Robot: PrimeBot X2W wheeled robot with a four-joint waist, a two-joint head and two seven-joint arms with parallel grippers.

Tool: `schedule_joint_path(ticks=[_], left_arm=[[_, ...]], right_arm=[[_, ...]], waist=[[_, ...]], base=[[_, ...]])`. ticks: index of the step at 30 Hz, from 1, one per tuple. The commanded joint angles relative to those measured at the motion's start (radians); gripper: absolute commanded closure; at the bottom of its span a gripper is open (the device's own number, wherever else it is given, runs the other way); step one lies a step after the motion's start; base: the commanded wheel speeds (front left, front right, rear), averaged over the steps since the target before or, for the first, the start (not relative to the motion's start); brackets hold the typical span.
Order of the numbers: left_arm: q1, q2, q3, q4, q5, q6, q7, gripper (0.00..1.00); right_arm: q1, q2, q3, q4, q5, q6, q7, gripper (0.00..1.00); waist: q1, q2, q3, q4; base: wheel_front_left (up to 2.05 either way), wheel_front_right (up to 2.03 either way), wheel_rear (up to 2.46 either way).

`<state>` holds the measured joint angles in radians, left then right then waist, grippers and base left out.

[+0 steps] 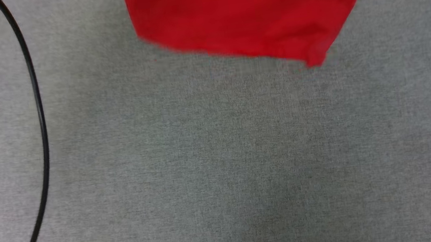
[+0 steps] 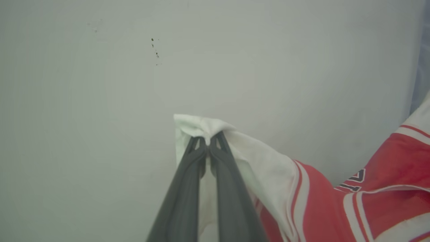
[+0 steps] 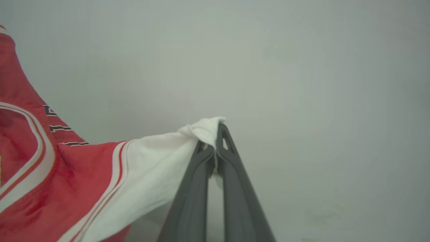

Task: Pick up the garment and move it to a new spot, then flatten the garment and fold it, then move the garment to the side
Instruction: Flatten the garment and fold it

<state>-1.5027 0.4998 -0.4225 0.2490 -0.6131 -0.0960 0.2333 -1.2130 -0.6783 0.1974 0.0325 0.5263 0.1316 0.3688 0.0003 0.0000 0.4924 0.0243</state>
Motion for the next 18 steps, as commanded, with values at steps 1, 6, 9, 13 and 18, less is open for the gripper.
schedule_joint_path(ticks=[1, 6, 9, 13, 18], left_arm=[[-0.047, -0.006, -0.001, 0.031, 0.005, -0.005, -0.011, 1.0], [-0.181, -0.014, -0.005, 0.13, 0.014, -0.016, -0.03, 1.0], [-0.234, -0.014, -0.004, 0.174, 0.016, -0.021, -0.044, 1.0], [-0.283, -0.016, -0.009, 0.226, 0.009, -0.026, -0.064, 1.0], [-0.273, -0.012, -0.016, 0.258, -0.003, -0.029, -0.099, 1.0]], right_arm=[[-0.065, 0.011, 0.016, 0.032, -0.005, -0.002, -0.012, 1.0], [-0.261, 0.03, 0.075, 0.154, -0.023, -0.002, -0.05, 1.0], [-0.353, 0.035, 0.109, 0.217, -0.025, -0.002, -0.076, 1.0], [-0.448, 0.045, 0.153, 0.3, -0.022, -0.002, -0.111, 1.0], [-0.48, 0.056, 0.204, 0.377, -0.008, -0.002, -0.154, 1.0]], waist=[[-0.0003, 0.0, 0.048, -0.009], [-0.0003, 0.0, 0.09, -0.012], [-0.0003, 0.0, 0.106, -0.014], [-0.0003, 0.0, 0.121, -0.017], [-0.0003, 0.0, 0.127, -0.02]], base=[[0.0, 0.0, 0.0], [0.0, 0.0, 0.0], [0.0, 0.0, 0.0], [0.0, 0.0, 0.0], [0.0, 0.0, 0.0]])
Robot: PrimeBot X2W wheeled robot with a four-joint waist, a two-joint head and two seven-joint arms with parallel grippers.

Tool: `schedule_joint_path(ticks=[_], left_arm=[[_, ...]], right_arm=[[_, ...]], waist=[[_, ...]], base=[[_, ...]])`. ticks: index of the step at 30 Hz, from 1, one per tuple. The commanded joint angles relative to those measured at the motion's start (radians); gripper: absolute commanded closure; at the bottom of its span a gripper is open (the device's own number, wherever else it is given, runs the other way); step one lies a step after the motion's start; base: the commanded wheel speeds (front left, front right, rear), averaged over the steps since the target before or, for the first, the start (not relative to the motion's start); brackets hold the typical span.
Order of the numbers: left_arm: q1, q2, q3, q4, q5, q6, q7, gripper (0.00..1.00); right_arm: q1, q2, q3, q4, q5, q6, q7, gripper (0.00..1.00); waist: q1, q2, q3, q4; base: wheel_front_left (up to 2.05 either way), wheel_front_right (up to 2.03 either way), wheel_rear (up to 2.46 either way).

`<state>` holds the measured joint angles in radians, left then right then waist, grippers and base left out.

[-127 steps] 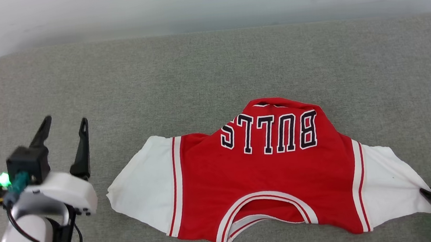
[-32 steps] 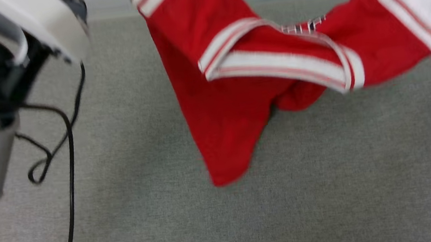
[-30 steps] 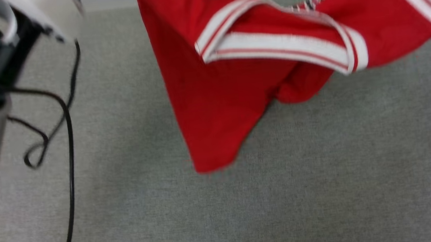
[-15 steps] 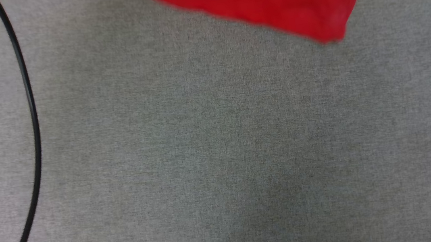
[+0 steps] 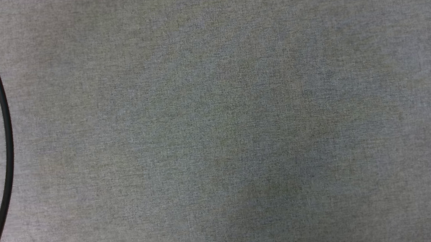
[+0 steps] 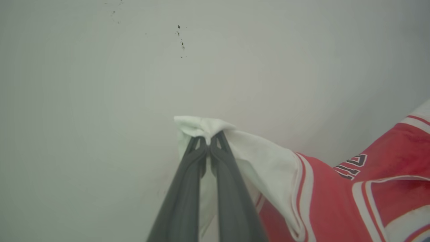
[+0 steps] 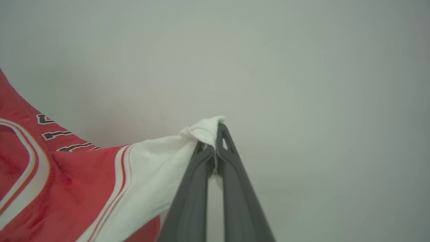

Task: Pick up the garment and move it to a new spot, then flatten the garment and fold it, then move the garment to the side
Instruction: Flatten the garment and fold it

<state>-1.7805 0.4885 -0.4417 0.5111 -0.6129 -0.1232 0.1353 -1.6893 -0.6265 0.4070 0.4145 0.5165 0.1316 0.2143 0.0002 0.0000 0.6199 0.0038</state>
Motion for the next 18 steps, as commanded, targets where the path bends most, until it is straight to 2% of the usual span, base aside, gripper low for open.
schedule_joint_path(ticks=[1, 9, 15, 18], left_arm=[[0.019, 0.003, -0.003, 0.001, -0.006, -0.003, -0.006, 1.0], [0.19, 0.034, -0.02, 0.009, -0.056, -0.005, -0.082, 1.0], [0.405, 0.058, -0.02, -0.011, -0.095, 0.002, -0.145, 1.0], [0.526, 0.059, -0.023, -0.034, -0.11, 0.021, -0.175, 1.0]], right_arm=[[0.001, 0.005, 0.009, 0.008, 0.006, -0.002, -0.011, 1.0], [0.116, 0.014, 0.104, 0.099, 0.043, -0.002, -0.132, 1.0], [0.283, 0.039, 0.137, 0.131, 0.073, -0.002, -0.227, 1.0], [0.381, 0.037, 0.144, 0.126, 0.077, -0.002, -0.267, 1.0]], waist=[[-0.0002, 0.0, -0.001, -0.002], [-0.0002, 0.0, -0.037, -0.01], [-0.0002, 0.0, -0.108, -0.014], [-0.0002, 0.0, -0.149, -0.01]], base=[[0.0, 0.0, 0.0], [0.0, 0.0, 0.0], [0.0, 0.0, 0.0], [0.0, 0.0, 0.0]])
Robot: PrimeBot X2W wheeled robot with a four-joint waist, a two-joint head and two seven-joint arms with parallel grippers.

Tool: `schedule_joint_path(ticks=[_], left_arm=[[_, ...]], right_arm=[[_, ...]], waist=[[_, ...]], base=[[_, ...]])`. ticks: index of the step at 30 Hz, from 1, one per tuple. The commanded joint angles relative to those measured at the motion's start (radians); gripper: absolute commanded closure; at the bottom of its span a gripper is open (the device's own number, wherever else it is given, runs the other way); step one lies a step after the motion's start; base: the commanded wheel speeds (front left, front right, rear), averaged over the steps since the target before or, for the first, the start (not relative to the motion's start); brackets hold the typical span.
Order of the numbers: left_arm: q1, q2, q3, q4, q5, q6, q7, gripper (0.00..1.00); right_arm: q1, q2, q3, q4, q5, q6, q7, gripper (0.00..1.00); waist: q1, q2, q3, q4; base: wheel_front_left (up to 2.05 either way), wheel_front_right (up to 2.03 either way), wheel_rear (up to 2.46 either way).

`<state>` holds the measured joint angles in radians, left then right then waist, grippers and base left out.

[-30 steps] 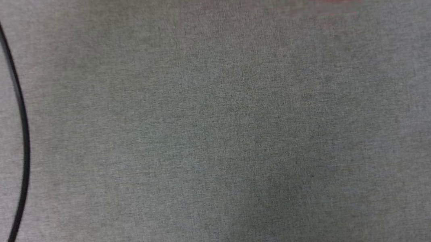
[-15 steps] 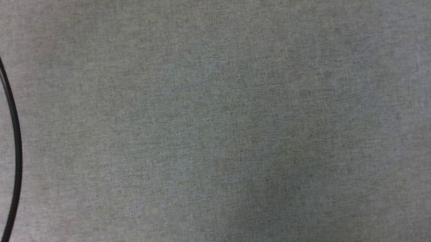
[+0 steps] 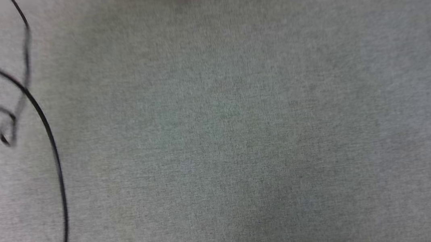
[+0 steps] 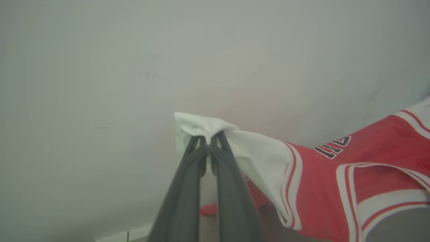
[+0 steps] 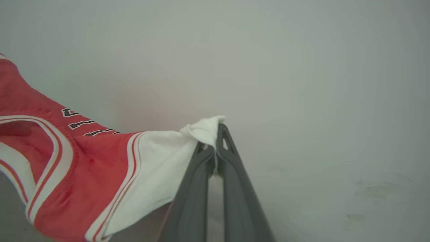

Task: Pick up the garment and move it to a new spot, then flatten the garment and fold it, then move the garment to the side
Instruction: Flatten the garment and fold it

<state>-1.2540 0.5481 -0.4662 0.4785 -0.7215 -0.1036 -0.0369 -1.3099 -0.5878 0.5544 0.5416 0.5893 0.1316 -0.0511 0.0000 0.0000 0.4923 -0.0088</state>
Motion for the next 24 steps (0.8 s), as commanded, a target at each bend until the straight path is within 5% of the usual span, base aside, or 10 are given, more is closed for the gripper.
schedule_joint_path(ticks=[1, 10, 24], left_arm=[[0.038, -0.001, 0.005, -0.011, -0.011, 0.008, -0.013, 1.0], [0.449, 0.029, 0.009, -0.183, -0.066, 0.113, -0.071, 1.0], [1.015, 0.081, 0.045, -0.415, -0.173, 0.284, -0.116, 1.0]], right_arm=[[0.037, -0.003, 0.002, -0.006, 0.002, -0.002, -0.008, 1.0], [0.401, 0.01, -0.026, -0.087, -0.005, -0.002, -0.048, 1.0], [0.994, 0.085, -0.258, -0.255, -0.066, -0.002, 0.026, 1.0]], waist=[[0.0, 0.0, -0.036, 0.004], [0.0, 0.0, -0.173, 0.012], [0.0, 0.0, -0.353, 0.015]], base=[[0.0, 0.0, 0.0], [0.0, 0.0, 0.0], [0.0, 0.0, 0.0]])
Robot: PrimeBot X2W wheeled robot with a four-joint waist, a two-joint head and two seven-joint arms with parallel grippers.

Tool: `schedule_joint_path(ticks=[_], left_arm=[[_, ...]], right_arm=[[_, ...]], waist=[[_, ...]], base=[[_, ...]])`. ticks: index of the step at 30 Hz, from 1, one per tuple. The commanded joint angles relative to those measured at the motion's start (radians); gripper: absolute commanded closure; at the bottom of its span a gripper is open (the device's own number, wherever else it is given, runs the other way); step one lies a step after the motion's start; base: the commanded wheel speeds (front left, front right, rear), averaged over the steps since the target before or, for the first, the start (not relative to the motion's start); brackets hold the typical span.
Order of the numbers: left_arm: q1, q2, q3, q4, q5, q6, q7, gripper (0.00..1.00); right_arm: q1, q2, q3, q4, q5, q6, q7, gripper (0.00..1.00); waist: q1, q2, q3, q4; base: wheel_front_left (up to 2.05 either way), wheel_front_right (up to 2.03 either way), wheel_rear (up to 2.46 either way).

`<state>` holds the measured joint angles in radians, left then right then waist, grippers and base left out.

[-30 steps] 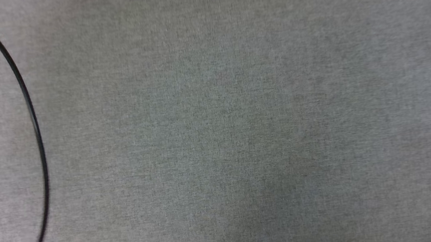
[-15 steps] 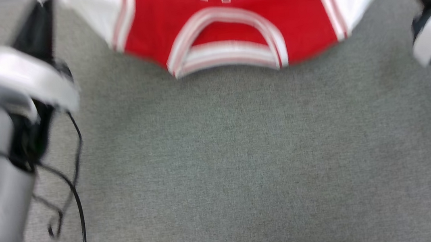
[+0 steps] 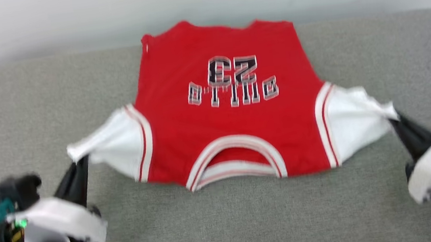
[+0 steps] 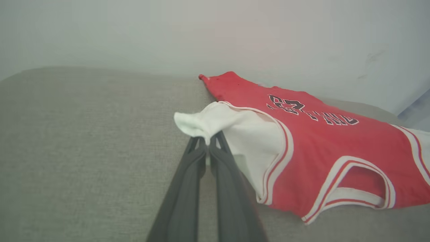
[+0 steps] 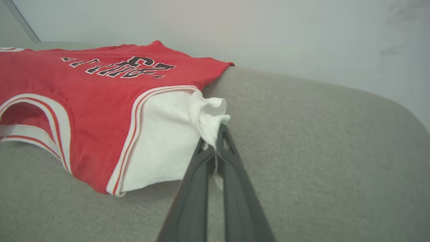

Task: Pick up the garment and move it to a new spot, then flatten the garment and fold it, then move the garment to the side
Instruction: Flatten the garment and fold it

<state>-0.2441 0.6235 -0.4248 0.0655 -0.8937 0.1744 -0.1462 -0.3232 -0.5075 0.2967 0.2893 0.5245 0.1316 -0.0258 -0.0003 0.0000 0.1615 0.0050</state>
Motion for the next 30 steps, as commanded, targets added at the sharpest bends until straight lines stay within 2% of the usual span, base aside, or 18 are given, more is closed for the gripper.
schedule_joint_path(ticks=[1, 10, 17, 25, 30], left_arm=[[0.038, 0.01, 0.007, -0.011, -0.008, 0.013, -0.011, 1.0], [0.236, 0.017, -0.006, -0.04, -0.052, 0.051, -0.007, 1.0], [0.326, 0.006, -0.02, -0.01, -0.071, 0.069, -0.011, 1.0], [0.418, -0.013, -0.031, 0.0, -0.101, 0.075, -0.025, 1.0], [0.424, -0.024, -0.039, 0.003, -0.102, 0.072, -0.026, 1.0]], right_arm=[[0.046, 0.009, -0.018, -0.022, -0.01, -0.002, 0.012, 1.0], [0.336, 0.074, -0.149, -0.146, -0.077, -0.002, 0.124, 1.0], [0.528, 0.127, -0.223, -0.184, -0.093, -0.002, 0.172, 1.0], [0.669, 0.151, -0.267, -0.169, -0.087, -0.002, 0.22, 1.0], [0.702, 0.17, -0.277, -0.159, -0.081, -0.002, 0.239, 1.0]], waist=[[0.0003, 0.0, -0.03, 0.0], [0.0003, 0.0, -0.097, 0.013], [0.0003, 0.0, -0.139, 0.028], [0.0003, 0.0, -0.157, 0.042], [0.0003, 0.0, -0.163, 0.052]], base=[[0.0, 0.0, 0.0], [0.0, 0.0, 0.0], [0.0, 0.0, 0.0], [0.0, 0.0, 0.0], [0.0, 0.0, 0.0]])
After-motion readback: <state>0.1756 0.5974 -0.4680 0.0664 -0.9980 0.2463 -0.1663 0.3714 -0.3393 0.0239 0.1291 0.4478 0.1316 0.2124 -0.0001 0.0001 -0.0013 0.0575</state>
